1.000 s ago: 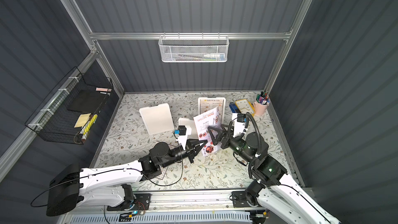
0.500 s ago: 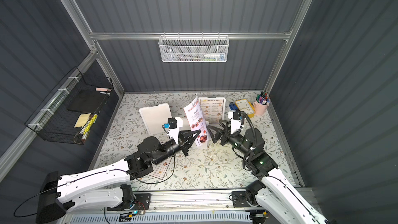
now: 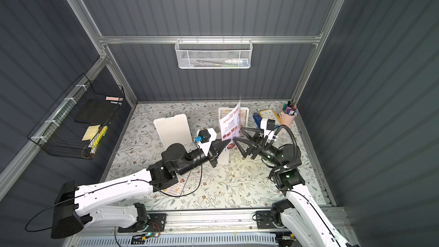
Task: Insert the menus into the narrow rack
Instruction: Pick up the menu from the center of the board.
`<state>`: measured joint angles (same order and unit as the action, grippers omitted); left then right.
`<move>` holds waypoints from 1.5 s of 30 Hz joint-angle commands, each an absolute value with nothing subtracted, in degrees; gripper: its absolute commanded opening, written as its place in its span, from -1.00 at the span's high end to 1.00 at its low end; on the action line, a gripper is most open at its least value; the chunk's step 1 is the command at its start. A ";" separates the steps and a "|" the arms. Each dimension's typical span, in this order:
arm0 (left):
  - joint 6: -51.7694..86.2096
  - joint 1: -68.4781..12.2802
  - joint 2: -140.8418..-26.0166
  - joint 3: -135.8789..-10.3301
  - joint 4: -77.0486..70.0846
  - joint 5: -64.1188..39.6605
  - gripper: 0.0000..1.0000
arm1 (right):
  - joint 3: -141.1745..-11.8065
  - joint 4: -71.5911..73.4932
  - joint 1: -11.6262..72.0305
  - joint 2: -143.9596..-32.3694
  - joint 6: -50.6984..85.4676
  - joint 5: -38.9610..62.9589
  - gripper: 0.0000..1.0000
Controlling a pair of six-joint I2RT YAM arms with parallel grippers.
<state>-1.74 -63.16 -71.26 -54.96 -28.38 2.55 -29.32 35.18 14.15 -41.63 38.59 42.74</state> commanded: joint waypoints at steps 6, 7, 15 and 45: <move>-14.77 -62.85 -70.89 -57.50 -30.17 1.02 1.00 | -27.80 41.11 8.05 -38.62 41.00 44.94 -0.98; -15.23 -62.84 -70.76 -57.40 -30.19 0.89 1.00 | -27.78 42.17 7.68 -38.84 41.27 45.56 -0.98; -15.06 -62.84 -70.00 -57.62 -29.13 2.40 1.00 | -29.20 44.96 7.12 -37.48 40.34 48.99 -0.98; -6.68 -62.86 -62.83 -50.30 -28.95 -1.94 1.00 | -31.49 55.68 7.41 -46.67 42.13 56.17 -0.98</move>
